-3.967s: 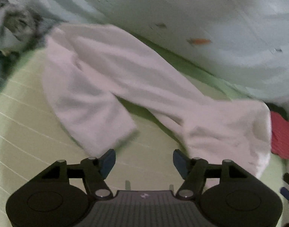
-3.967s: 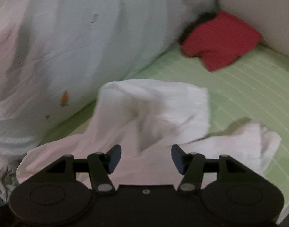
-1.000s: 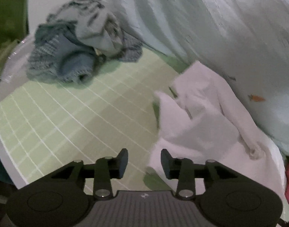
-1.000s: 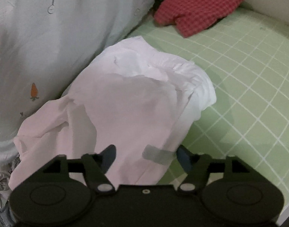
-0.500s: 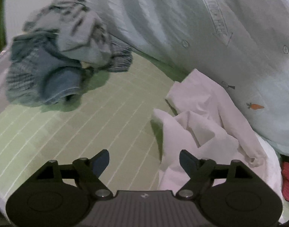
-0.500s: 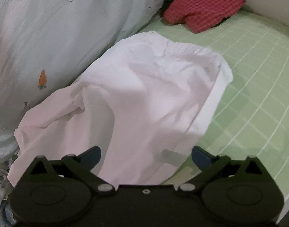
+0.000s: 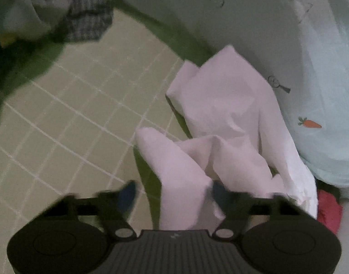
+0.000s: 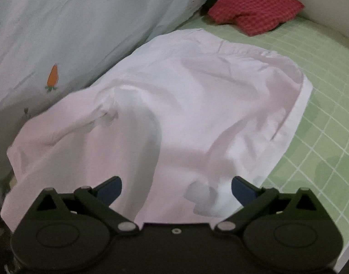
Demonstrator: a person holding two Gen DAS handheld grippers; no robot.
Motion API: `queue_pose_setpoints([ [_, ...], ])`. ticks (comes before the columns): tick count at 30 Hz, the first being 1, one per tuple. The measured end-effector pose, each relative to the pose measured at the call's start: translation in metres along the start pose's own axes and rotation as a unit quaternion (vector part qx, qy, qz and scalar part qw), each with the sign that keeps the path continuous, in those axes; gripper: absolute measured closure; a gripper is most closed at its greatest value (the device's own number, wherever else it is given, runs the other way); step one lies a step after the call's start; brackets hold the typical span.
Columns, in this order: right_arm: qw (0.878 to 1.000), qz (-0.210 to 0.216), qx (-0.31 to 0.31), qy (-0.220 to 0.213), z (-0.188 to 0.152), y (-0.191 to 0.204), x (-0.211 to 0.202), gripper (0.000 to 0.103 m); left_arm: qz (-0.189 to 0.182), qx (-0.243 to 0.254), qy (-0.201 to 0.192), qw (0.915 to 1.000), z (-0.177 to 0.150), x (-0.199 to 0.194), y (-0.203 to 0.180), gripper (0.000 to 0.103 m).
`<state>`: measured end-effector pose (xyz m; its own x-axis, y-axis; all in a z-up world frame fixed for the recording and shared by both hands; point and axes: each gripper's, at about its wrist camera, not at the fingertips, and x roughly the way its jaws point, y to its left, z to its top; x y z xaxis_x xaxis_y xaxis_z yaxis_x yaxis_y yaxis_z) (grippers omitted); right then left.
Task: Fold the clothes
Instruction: 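Release the shirt and spread it flat on the sheet with both grippers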
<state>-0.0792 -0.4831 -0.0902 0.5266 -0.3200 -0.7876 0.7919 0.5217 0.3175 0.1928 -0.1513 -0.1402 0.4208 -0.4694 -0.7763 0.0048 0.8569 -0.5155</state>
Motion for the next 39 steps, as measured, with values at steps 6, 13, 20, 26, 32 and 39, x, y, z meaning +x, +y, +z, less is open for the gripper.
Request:
queue_pose_setpoints([
  [6,0.999,0.004,-0.041,-0.005,-0.01,0.02,-0.008,0.0,0.018,0.057,-0.09,0.9942,-0.013,-0.058,-0.004,0.099],
  [13,0.995,0.032,-0.089,0.005,-0.03,0.032,-0.014,0.0,0.109,0.133,-0.233,0.9571,-0.046,-0.165,0.007,0.099],
  [20,0.996,0.038,-0.073,0.037,-0.047,0.025,-0.008,0.0,0.204,-0.023,-0.184,0.9612,-0.099,-0.195,0.095,0.098],
  [26,0.995,0.044,-0.072,0.048,-0.057,0.028,-0.007,0.0,0.192,-0.123,-0.146,0.9625,-0.125,-0.199,0.141,0.086],
  [32,0.994,0.051,-0.082,0.047,-0.065,0.032,-0.012,0.0,0.209,-0.107,-0.185,0.9543,-0.108,-0.22,0.14,0.058],
  [39,0.997,0.043,-0.057,0.039,-0.068,0.028,-0.013,0.0,0.196,-0.035,-0.176,0.9641,-0.073,-0.205,0.127,0.04],
])
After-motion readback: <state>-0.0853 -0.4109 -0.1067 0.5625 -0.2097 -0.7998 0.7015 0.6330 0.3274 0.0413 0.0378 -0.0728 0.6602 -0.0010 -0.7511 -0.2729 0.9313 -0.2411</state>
